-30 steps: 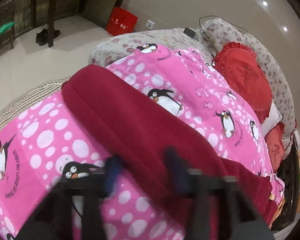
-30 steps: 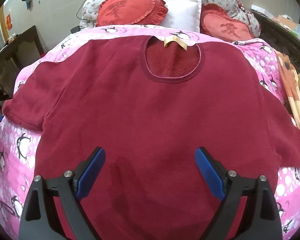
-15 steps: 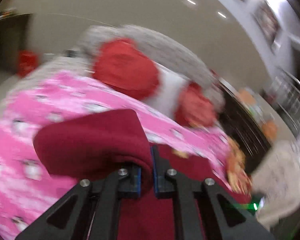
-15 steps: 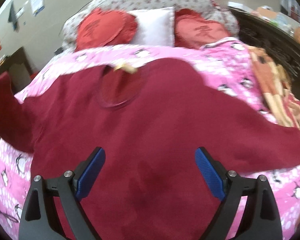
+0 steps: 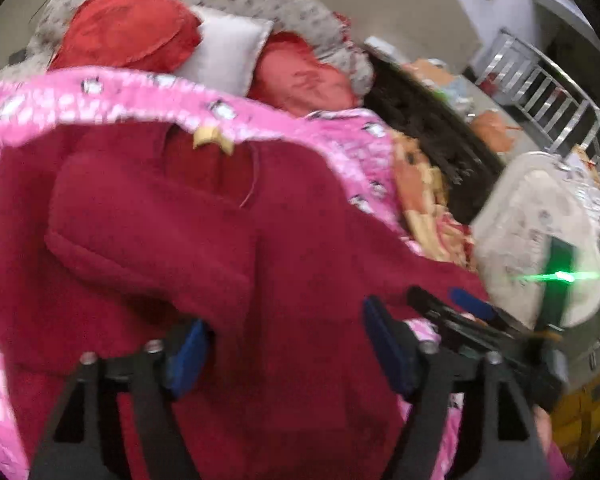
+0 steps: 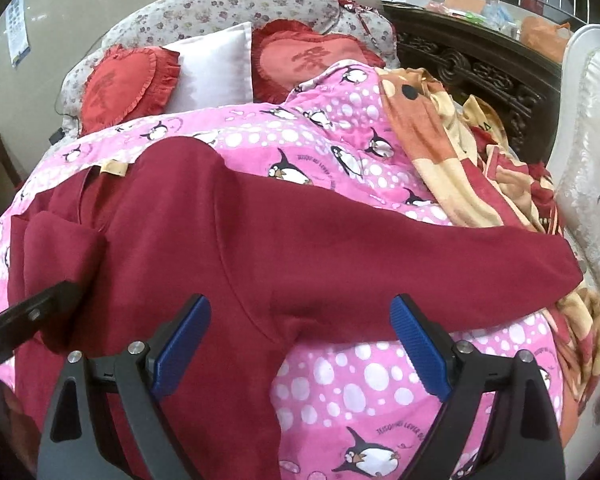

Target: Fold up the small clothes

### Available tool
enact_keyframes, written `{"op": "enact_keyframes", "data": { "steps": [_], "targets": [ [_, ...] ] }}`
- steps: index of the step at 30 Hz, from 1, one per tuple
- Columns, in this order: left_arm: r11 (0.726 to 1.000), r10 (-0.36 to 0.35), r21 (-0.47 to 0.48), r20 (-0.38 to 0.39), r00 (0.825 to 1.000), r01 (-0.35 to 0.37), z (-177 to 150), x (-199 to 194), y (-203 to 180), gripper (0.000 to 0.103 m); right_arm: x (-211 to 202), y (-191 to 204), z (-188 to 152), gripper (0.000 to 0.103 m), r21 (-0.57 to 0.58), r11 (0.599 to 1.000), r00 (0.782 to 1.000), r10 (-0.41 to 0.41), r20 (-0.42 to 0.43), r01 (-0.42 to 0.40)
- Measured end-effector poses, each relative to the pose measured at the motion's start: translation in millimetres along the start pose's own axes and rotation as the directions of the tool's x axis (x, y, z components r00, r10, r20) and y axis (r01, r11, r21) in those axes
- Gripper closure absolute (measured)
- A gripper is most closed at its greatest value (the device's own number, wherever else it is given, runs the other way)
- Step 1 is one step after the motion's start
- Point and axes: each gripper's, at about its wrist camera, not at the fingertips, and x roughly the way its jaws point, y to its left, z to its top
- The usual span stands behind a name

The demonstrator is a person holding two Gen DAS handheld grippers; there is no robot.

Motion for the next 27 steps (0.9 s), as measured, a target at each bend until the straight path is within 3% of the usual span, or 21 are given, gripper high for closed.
{"op": "enact_keyframes", "data": {
  "steps": [1, 4, 6, 9, 12, 14, 16, 18, 19, 21, 24, 27],
  "targets": [
    [1.000, 0.004, 0.019, 0.025, 1.000, -0.004, -0.6, -15.1, -0.3, 0.013, -1.2, 3.0, 1.3, 0.029, -0.003, 1.000, 1.000, 0.025, 0.002, -0.025],
    [0.990, 0.112, 0.072, 0.108, 0.988, -0.120, 0.3, -54.1, 11.6, 0.004, -7.6, 20.9, 2.2, 0.029, -0.028, 0.994, 0.994, 0.110, 0.007, -0.110],
    [0.964, 0.233, 0.094, 0.143, 0.962, -0.247, -1.9, -73.7, 30.7, 0.004, -14.1, 37.1, 1.0, 0.029, -0.066, 0.986, 0.987, 0.158, 0.029, -0.156],
    [0.921, 0.368, 0.083, 0.131, 0.921, -0.380, -6.5, -77.4, 58.9, 0.004, -16.3, 70.8, 0.4, 0.029, -0.147, 0.961, 0.970, 0.242, 0.032, -0.235],
    [0.884, 0.462, 0.031, 0.091, 0.882, -0.466, -13.7, -70.3, 87.5, 0.004, -12.0, 116.2, -4.9, 0.036, -0.260, 0.916, 0.949, 0.315, -0.008, -0.306],
    [0.875, 0.482, 0.009, 0.068, 0.873, -0.484, -19.9, -63.7, 98.0, 0.004, -9.2, 149.4, -12.9, 0.041, -0.353, 0.883, 0.946, 0.322, -0.022, -0.309],
    [0.865, 0.501, 0.004, 0.056, 0.864, -0.502, -25.9, -57.1, 104.7, 0.004, -2.5, 180.6, -21.6, 0.042, -0.439, 0.860, 0.959, 0.283, -0.014, -0.260],
    [0.836, 0.548, 0.013, 0.042, 0.835, -0.549, -29.0, -47.0, 108.6, 0.004, 13.4, 208.4, -27.2, 0.056, -0.498, 0.846, 0.976, 0.219, -0.005, -0.193],
    [0.830, 0.557, 0.017, 0.036, 0.830, -0.557, -30.2, -46.3, 110.5, 0.004, 23.8, 217.8, -27.1, 0.063, -0.513, 0.838, 0.978, 0.207, -0.015, -0.185],
    [0.826, 0.562, 0.028, 0.023, 0.827, -0.562, -32.0, -37.0, 111.0, 0.004, 37.0, 218.8, -20.9, 0.103, -0.501, 0.847, 0.981, 0.192, -0.027, -0.179],
    [0.829, 0.558, 0.043, 0.025, 0.830, -0.558, -34.4, -31.4, 106.7, 0.004, 31.0, 176.7, 2.1, 0.103, -0.317, 0.911, 0.963, 0.266, -0.039, -0.264],
    [0.832, 0.552, 0.048, 0.013, 0.834, -0.552, -35.5, -22.2, 106.8, 0.004, 12.9, 118.9, 2.2, 0.103, -0.197, 0.952, 0.971, 0.240, 0.011, -0.233]
  ]
}}
